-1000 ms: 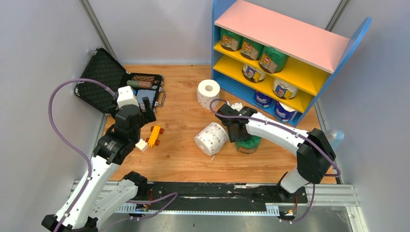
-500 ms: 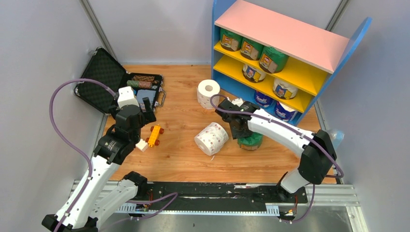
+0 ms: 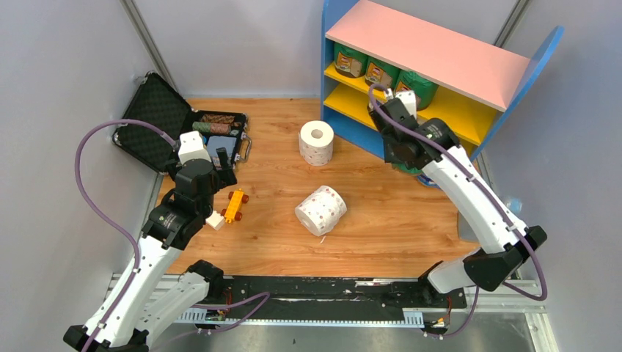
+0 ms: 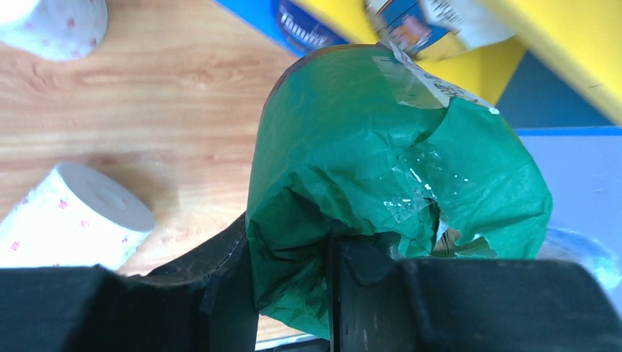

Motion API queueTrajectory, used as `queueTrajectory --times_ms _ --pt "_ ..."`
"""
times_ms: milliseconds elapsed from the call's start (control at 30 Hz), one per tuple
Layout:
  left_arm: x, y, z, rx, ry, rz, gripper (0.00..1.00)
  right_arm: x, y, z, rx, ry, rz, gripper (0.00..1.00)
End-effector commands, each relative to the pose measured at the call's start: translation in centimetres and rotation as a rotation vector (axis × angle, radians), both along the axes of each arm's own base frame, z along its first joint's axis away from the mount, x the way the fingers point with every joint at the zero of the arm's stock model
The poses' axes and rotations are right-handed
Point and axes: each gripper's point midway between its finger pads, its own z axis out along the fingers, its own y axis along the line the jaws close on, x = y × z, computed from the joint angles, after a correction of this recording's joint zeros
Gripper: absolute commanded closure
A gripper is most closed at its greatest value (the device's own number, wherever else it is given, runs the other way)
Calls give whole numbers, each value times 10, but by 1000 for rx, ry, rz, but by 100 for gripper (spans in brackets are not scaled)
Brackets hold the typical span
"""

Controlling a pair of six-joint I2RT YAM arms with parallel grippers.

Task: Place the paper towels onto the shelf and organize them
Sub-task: Place the paper towel at the center of the board.

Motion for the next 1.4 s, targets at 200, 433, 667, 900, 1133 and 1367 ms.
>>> queueTrajectory --times_ms 200,433,667,900,1133,1367 --pt "3 -1 7 -7 -27 -5 0 32 -56 102 -59 -254 -72 78" --pt "2 -1 6 -8 -26 -7 0 51 -81 116 -32 -296 -112 78" --pt "3 -3 6 -15 -26 -16 0 66 -88 103 21 -253 -100 76" --pt "3 -4 6 -16 -24 -20 0 74 -97 102 72 -236 -109 73" --pt "4 -4 5 -12 -20 -20 0 80 -107 122 50 -285 -147 60" --pt "5 -4 3 -8 -14 -18 0 77 -118 141 8 -340 -179 51"
